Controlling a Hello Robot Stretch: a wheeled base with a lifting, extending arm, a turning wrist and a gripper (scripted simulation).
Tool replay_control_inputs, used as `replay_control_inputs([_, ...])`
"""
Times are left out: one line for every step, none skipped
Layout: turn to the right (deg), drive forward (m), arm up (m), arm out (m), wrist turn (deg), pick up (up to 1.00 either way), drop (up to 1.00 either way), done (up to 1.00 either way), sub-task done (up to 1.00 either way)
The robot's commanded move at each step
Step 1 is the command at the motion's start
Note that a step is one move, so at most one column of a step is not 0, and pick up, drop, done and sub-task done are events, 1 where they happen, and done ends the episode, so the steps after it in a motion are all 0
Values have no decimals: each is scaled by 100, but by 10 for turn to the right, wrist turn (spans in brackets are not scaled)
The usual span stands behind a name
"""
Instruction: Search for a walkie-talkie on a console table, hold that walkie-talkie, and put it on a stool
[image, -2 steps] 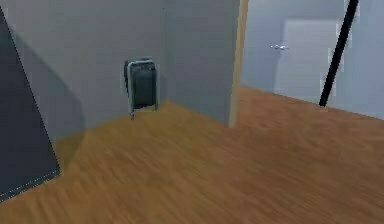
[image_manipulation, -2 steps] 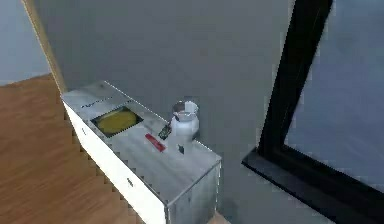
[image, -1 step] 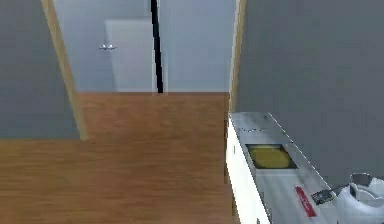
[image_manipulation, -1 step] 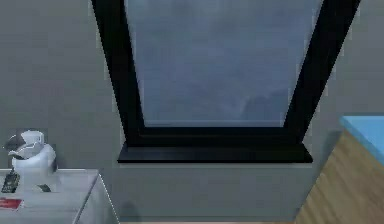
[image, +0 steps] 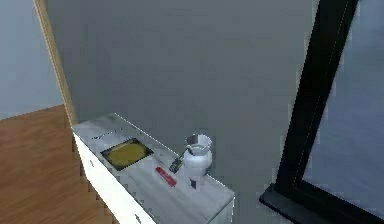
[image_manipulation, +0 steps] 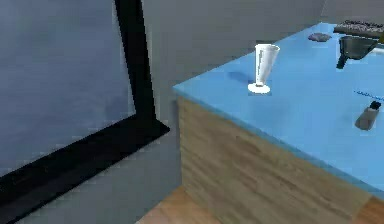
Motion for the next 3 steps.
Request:
replay_control_inputs([450, 0, 0, 0, 0, 0, 0, 0, 0])
replay_control_inputs([450, 0, 0, 0, 0, 0, 0, 0, 0])
replay_control_inputs([240, 0, 0, 0, 0, 0, 0, 0, 0])
